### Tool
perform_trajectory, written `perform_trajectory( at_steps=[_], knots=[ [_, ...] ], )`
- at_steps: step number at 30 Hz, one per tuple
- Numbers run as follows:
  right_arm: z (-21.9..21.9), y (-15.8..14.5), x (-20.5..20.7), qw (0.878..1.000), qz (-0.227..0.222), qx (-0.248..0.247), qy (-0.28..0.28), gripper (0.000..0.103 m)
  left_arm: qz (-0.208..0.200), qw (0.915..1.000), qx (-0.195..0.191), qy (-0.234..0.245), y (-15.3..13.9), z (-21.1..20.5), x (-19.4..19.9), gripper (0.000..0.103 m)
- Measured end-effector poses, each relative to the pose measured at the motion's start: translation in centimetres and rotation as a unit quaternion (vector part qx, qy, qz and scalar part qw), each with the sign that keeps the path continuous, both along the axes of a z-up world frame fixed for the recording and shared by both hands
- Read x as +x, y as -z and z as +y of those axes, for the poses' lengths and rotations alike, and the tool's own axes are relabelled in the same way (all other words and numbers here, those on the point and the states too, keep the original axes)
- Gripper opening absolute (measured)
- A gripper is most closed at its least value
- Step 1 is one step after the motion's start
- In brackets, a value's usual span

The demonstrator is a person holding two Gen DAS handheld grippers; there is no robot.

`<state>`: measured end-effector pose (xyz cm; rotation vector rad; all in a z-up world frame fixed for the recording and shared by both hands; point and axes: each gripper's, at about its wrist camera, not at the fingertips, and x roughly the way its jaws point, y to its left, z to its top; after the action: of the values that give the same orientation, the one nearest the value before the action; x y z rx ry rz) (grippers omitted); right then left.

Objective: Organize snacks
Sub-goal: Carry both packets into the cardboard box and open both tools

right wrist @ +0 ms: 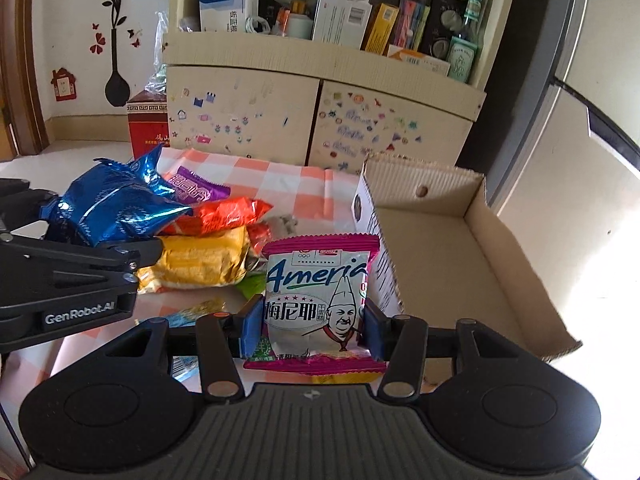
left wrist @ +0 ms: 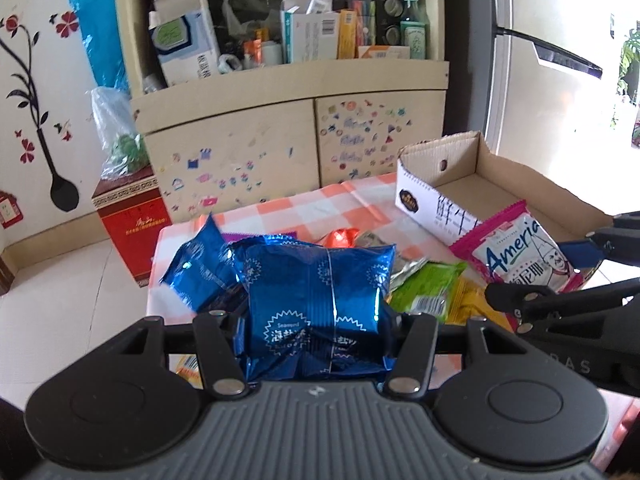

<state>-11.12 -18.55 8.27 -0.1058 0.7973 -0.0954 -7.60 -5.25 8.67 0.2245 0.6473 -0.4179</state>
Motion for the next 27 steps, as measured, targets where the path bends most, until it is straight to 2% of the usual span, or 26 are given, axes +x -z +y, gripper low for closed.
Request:
perform_trajectory(
  at_steps=[6,15,21,27],
  knots=[
    [-2.1,-1.1,0.8,1.0,-0.017,-0.017,0.002,0.057,-0.009,0.9998,-0.009,0.017,-1.4,-2.5,0.9,0.055],
    [-8.4,-2.8,2.0,0.996,-0.043,-0.007,0.072,0.057,-0.016,0.9978,-0.027,0.058,-3.4,-7.9,2.4,0.056],
    [-12.4,-2.9,2.4,0.99,-0.039,0.019,0.136,0.057,-0.005,0.9955,-0.03,0.09,-3.2,-12.1,3.2,0.056],
    [-14.7,-2.3,2.7,0.981,-0.023,0.049,0.186,0.057,0.027,0.9922,-0.048,0.112,-2.0,-16.3,4.1,0.056]
  ],
)
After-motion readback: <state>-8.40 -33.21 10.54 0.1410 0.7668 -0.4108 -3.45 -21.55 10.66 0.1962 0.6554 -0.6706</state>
